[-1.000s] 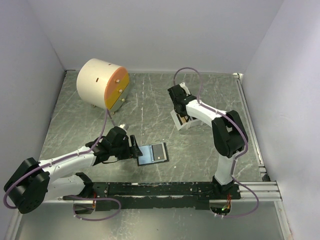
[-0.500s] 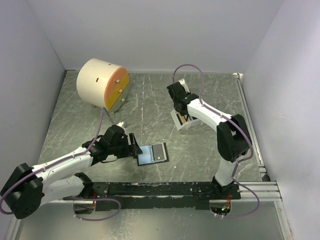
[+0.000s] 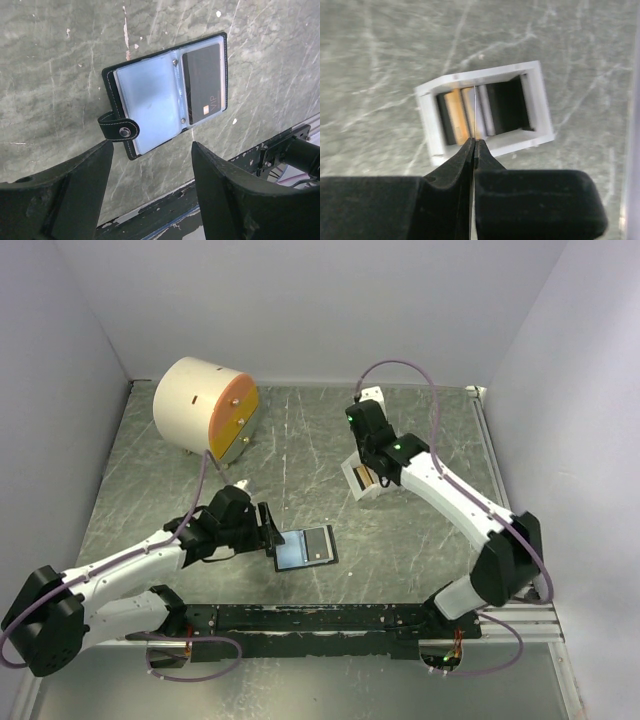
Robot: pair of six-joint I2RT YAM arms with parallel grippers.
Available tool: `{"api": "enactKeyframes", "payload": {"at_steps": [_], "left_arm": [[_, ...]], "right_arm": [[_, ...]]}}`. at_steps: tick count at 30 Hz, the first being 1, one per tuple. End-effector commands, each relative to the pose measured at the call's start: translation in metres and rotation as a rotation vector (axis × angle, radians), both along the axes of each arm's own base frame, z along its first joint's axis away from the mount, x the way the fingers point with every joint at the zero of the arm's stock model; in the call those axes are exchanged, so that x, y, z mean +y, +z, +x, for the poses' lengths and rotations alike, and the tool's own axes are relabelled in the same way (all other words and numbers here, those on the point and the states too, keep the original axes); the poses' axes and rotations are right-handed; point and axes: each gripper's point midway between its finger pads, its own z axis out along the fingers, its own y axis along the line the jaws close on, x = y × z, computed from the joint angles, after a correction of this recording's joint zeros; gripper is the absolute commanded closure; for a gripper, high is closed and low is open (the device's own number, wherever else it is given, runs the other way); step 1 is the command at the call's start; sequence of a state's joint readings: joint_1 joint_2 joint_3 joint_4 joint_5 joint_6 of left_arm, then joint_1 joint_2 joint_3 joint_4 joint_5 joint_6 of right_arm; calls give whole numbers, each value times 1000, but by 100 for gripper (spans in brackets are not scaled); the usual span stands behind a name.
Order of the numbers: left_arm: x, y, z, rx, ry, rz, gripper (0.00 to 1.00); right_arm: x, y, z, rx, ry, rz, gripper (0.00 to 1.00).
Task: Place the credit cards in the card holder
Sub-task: Pick up the credit card from the storage box, then insert the credit card into the card holder.
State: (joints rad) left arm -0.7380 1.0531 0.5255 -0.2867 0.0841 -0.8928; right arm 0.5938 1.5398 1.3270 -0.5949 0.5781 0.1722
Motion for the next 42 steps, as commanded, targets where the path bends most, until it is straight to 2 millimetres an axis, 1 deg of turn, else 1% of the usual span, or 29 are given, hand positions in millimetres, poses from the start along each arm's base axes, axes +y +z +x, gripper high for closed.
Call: {"api": "enactKeyframes", "payload": {"at_steps": [1, 2, 5, 8, 10, 12, 16, 19, 24, 27, 30, 31, 34, 39, 42], "left_arm": [[5, -3, 6, -10, 7, 65, 23], [7, -5, 6, -8, 6, 75, 22], [9, -11, 5, -6, 6, 84, 21], [8, -14, 5, -5, 0, 85, 22], [6, -16, 6, -3, -3, 84, 23], [6, -18, 9, -9, 7, 94, 24], [9, -27, 13, 0, 27, 123, 26], [8, -32, 15, 5, 31, 125, 29], [10, -39, 17, 11, 43, 146, 34], [11, -41, 16, 18, 44, 156, 40], [16, -42, 15, 20, 59, 177, 55], [18, -42, 15, 17, 65, 182, 63], [23, -41, 15, 13, 80, 199, 75], [29, -43, 12, 22, 89, 216, 89], [32, -45, 11, 24, 92, 226, 93]], "right_arm": [[30, 13, -25, -7, 80, 248, 100], [40, 17, -33, -3, 119, 320, 100], [63, 23, -57, 4, 214, 507, 100], [79, 22, -79, 12, 263, 671, 100], [89, 14, -95, 41, 298, 775, 100], [94, -1, -108, 93, 296, 835, 100], [106, -18, -126, 179, 291, 957, 100], [119, -30, -140, 255, 307, 1058, 100], [126, -57, -150, 343, 277, 1109, 100], [131, -68, -153, 368, 270, 1111, 100], [139, -74, -157, 377, 284, 1093, 100], [143, -77, -159, 382, 291, 1080, 100], [151, -89, -164, 412, 300, 1043, 100], [153, -105, -165, 414, 280, 984, 100], [149, -113, -165, 410, 271, 946, 100]]}}
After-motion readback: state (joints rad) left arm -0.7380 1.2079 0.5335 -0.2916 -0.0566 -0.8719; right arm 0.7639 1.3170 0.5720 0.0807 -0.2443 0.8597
